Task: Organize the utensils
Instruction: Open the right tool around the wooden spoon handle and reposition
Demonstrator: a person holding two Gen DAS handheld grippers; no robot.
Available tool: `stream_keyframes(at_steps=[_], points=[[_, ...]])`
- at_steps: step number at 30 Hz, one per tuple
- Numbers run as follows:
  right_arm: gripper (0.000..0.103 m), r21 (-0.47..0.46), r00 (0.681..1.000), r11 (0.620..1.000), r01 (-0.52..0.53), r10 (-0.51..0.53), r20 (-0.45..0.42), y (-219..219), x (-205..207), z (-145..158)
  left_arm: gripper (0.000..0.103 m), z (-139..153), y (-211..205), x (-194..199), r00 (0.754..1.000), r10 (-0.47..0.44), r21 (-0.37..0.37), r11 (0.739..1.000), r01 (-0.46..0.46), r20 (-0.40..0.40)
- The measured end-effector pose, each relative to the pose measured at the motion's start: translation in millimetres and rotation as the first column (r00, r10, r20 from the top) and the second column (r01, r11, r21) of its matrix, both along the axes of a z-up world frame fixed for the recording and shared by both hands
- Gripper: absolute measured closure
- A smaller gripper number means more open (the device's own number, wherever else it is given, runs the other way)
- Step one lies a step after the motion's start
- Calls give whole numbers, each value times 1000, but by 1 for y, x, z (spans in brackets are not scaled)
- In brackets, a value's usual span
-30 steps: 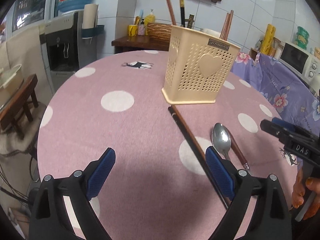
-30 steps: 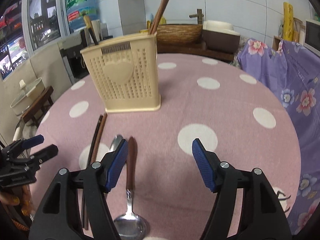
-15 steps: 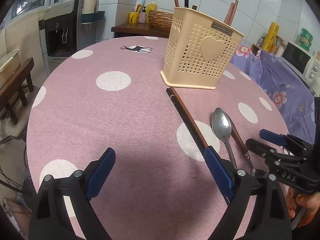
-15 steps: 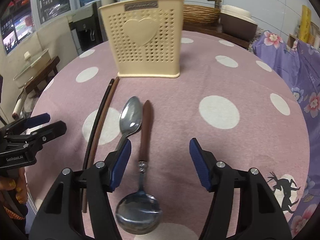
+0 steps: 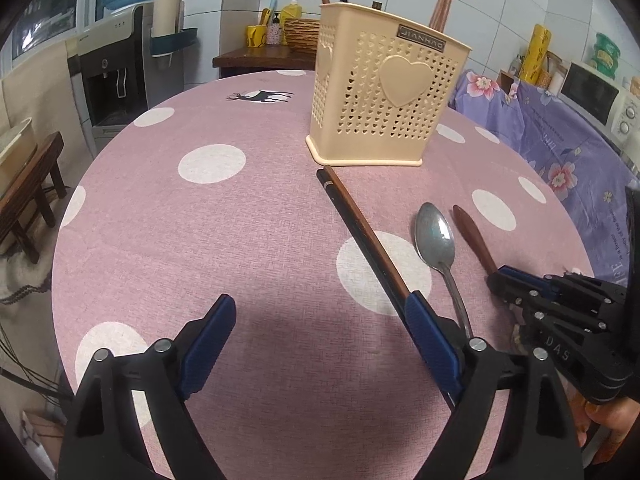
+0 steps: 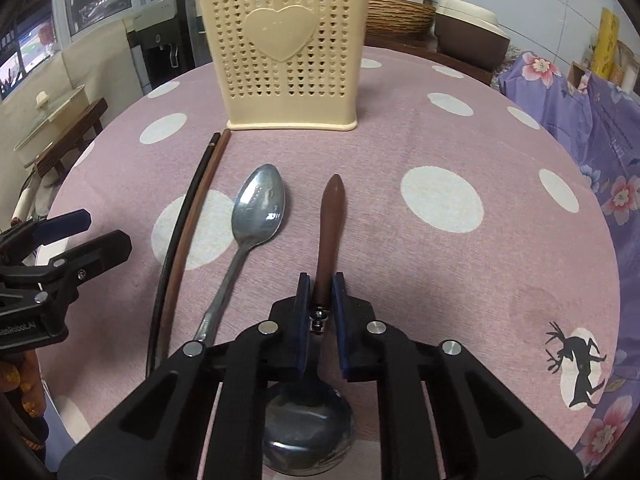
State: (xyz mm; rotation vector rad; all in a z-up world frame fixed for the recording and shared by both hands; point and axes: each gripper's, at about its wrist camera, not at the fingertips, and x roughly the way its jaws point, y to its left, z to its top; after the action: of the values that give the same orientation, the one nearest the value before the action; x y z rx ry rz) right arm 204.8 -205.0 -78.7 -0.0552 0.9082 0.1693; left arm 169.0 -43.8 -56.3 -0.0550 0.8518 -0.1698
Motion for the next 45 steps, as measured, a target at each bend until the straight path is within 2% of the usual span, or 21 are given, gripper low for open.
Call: stream_keyframes(at_steps=[7, 11, 13, 17, 20, 31, 37, 40, 45], points=[[91, 18, 999, 999, 32, -32, 9, -20, -7, -1, 29, -7, -27, 4, 999, -32, 73, 997, 33, -13], [89, 22, 999, 999, 44, -45, 25, -20, -13, -2, 31, -11, -36, 4, 1000, -14, 124, 992, 14, -3], [85, 39, 998, 998, 48, -49, 31, -20, -15, -2, 31, -10, -39, 4, 1000, 0, 156, 988, -1, 6], [73, 51, 998, 997, 54, -56, 36, -22, -16, -3, 31, -10, -36, 4, 1000, 10, 176, 984, -8, -5], [64, 65, 996, 995, 76, -78, 31, -30, -17, -2, 31, -9, -22, 2, 999, 34, 170, 985, -32, -10], [64, 124, 999, 991, 49, -50, 8, -41, 0, 13, 31, 2, 1, 19, 997, 77, 76, 994, -75, -20], [64, 88, 1000, 996, 20, -20, -8, -31, 21, 14, 31, -2, -1, 43, 992, 91, 39, 995, -88, -84], [64, 54, 1000, 998, 15, -14, -18, -24, 30, 12, 31, -3, -2, 47, 992, 107, 62, 993, -103, -69], [64, 12, 999, 1000, 28, -28, -43, -21, 41, 5, 32, -7, 0, 55, 991, 113, 52, 993, -109, -74]])
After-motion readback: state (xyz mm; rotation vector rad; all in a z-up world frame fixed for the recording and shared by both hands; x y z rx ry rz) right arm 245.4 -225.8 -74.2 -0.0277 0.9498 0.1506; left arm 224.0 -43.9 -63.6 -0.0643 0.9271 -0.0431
